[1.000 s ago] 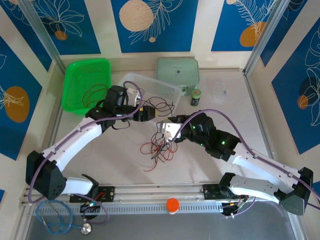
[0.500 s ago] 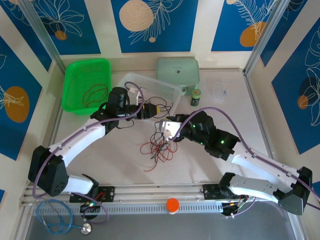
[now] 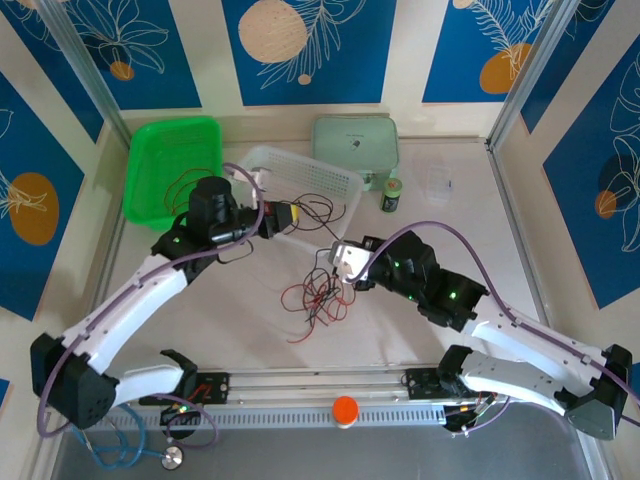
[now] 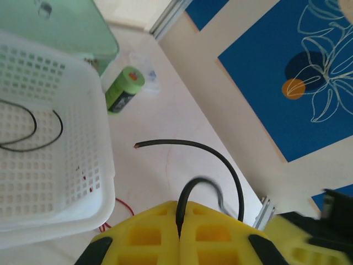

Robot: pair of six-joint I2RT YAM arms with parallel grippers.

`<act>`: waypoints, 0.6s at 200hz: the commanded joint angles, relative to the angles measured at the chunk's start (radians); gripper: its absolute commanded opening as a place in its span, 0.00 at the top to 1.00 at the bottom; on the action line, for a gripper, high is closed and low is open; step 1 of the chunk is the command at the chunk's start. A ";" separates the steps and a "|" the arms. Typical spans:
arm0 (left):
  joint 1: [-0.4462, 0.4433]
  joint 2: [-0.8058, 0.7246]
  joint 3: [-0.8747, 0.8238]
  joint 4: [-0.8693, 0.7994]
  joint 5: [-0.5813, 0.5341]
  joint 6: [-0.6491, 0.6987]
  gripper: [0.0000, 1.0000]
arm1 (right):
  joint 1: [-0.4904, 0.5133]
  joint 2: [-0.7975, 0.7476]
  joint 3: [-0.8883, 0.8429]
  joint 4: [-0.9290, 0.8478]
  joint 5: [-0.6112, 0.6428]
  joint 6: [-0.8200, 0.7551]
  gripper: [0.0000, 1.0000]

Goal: Untangle the cables

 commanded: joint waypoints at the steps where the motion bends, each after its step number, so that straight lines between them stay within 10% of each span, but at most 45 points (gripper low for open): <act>1: 0.015 -0.024 0.056 -0.081 -0.063 0.061 1.00 | 0.021 -0.032 -0.044 -0.002 0.063 0.121 1.00; 54: 0.015 -0.024 0.014 0.039 -0.011 -0.020 1.00 | 0.060 -0.025 -0.102 0.040 0.079 0.299 0.99; 85: 0.015 -0.022 -0.002 0.082 0.006 -0.052 1.00 | 0.058 -0.032 -0.067 -0.011 0.135 0.462 0.43; 120: 0.015 -0.027 -0.008 0.092 0.009 -0.058 1.00 | -0.004 -0.083 0.071 -0.191 0.125 0.857 0.25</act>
